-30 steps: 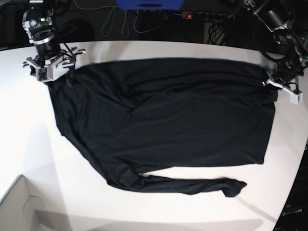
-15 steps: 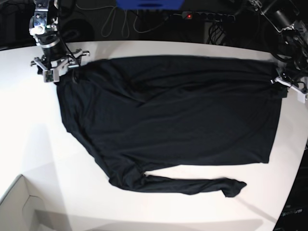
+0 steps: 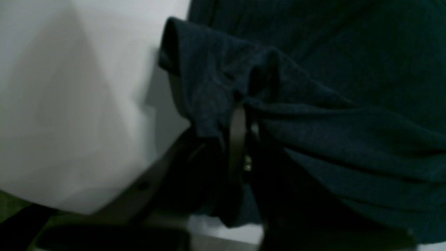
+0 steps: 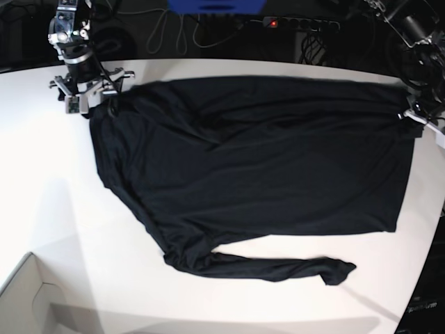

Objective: Layout the t-shirt on the table in an organized manner, then fold the t-shirt properly
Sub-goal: 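Drag the held shirt edge with both grippers to straighten it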

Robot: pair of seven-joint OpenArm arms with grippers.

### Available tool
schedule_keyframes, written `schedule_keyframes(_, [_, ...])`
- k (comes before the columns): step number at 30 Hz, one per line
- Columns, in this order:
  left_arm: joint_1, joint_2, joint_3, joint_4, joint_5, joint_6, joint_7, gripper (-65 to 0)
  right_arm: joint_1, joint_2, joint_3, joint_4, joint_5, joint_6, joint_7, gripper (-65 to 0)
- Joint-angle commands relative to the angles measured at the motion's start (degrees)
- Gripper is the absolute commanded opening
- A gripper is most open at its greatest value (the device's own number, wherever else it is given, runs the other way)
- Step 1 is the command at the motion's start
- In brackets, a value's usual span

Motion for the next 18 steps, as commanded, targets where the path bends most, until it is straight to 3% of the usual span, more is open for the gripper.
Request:
schedule_keyframes(1, [-0.38, -1.25, -0.13, 0.67, -0.18, 0.14, -0.22, -64.8, 0.25, 0.21, 0.27, -0.01, 0.46, -0.2, 1.28, -24.7])
schedule_keyframes(10, [-0.47, -1.25, -0.13, 0.67, -0.18, 0.14, -0.22, -64.8, 1.48, -0.14, 0.27, -2.12, 0.46, -0.2, 1.28, -26.1])
schedule_keyframes(12, [-0.38, -1.25, -0.13, 0.67, -0.18, 0.14, -0.22, -64.8, 1.48, -0.05, 0.27, -2.12, 0.55, -0.11, 1.28, -31.9])
schedule_keyframes(18, [-0.11, -2.31, -0.13, 0.67, -0.18, 0.14, -0.22, -64.8, 0.69, -0.05, 0.27, -2.03, 0.55, -0.03, 0.84, -58.2])
